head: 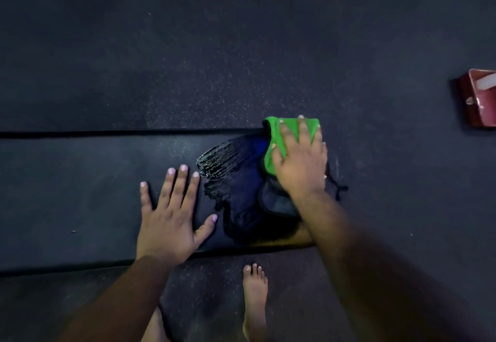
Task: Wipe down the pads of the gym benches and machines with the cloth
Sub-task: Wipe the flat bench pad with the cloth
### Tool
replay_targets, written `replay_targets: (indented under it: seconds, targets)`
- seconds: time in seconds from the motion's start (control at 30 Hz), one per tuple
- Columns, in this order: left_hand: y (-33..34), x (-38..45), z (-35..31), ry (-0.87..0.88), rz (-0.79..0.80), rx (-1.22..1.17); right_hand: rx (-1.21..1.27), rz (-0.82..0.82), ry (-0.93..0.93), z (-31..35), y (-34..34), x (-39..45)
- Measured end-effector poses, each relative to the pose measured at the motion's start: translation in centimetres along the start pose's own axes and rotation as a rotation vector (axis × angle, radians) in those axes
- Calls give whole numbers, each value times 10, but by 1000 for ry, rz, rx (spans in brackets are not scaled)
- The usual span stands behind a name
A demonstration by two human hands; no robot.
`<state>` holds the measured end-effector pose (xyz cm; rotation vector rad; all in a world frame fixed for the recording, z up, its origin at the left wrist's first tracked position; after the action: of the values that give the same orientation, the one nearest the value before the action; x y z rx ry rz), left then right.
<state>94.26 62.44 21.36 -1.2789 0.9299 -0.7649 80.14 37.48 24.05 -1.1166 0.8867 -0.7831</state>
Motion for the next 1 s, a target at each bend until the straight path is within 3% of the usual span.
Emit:
replay_targets:
  seconds: [0.03, 0.1, 0.17, 0.2, 0.27, 0.3, 0.37, 0.5, 0.63, 0.73, 0.83, 0.93, 1.0]
  targets:
    - [0, 0, 0, 1, 2, -2, -19, -2, -55, 23, 6, -11]
    - [0, -1, 1, -5, -6, -11, -91, 80, -399, 87, 27, -47]
    - [0, -1, 1, -5, -18, -22, -111, 156, -645, 95, 27, -42]
    - [-1, -1, 1, -1, -21, -25, -137, 138, -637, 77, 20, -19]
    - [-1, 1, 0, 4, -14, -21, -116, 79, -347, 23, -1, 25]
    - [0, 1, -1, 5, 0, -17, -53, 68, -201, -1, -5, 26]
    - [1, 1, 0, -3, 24, -13, 38, 2, -83, -15, 0, -18]
    - [-12, 6, -16, 47, 13, -9, 10, 53, -122, -18, 17, -122]
    - [-24, 34, -64, 161, -36, -47, -43, 37, -234, -8, 6, -33]
    - [-14, 45, -73, 133, -3, -33, 32, 28, -153, -8, -1, 24]
    - [-12, 43, -72, 135, -14, -18, 75, -26, -144, -35, 2, -39]
    - [-16, 45, -73, 142, -7, -26, 83, 43, -136, -57, 11, -140]
    - [-16, 45, -74, 130, 1, -22, 88, 75, -177, -57, 15, -126]
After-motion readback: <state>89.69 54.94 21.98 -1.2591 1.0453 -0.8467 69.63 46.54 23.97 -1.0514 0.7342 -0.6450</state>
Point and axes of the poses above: each hand's wrist, its own x-axis towards the middle knuckle, its own y-axis out of the palm, z = x × y, the point moved 8 cm from there along x, towards the middle knuckle, and after that the axes turned 8 degrees about x, right-handed, at the moved point
